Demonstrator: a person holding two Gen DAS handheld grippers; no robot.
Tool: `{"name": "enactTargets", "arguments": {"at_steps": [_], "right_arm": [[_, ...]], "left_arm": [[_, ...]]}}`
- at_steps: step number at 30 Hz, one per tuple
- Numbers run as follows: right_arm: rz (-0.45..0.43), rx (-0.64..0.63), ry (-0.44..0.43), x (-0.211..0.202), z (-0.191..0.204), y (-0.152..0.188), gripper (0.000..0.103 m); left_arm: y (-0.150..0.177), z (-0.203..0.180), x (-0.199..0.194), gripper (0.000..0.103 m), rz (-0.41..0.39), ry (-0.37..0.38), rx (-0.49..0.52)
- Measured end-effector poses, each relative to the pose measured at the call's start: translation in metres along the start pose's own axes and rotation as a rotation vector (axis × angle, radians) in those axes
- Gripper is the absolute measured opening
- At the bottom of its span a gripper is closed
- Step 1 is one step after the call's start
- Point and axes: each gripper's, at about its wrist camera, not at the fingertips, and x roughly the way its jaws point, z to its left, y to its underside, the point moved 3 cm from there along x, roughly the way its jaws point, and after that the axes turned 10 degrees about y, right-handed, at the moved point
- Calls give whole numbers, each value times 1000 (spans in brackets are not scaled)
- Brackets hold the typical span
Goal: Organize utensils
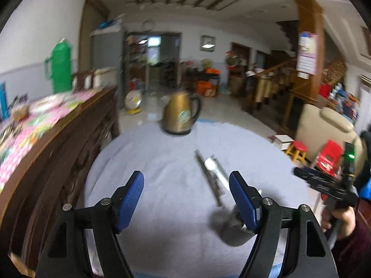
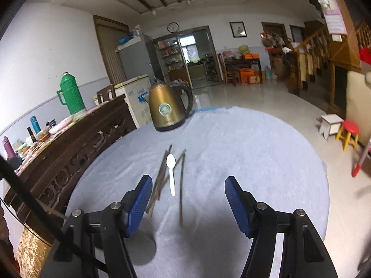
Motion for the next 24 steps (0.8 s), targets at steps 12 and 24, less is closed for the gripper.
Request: {"name": "enactTargets", "arguments": {"at_steps": [12,24], "right_arm": [[-38,-4,57,-27,-22,-3,69],[-97,-15,33,-49,0,-17,69]], "left_arm": [[20,61,-13,77,31,-277,-177],[17,78,-23,77,25,-591,-107]]}}
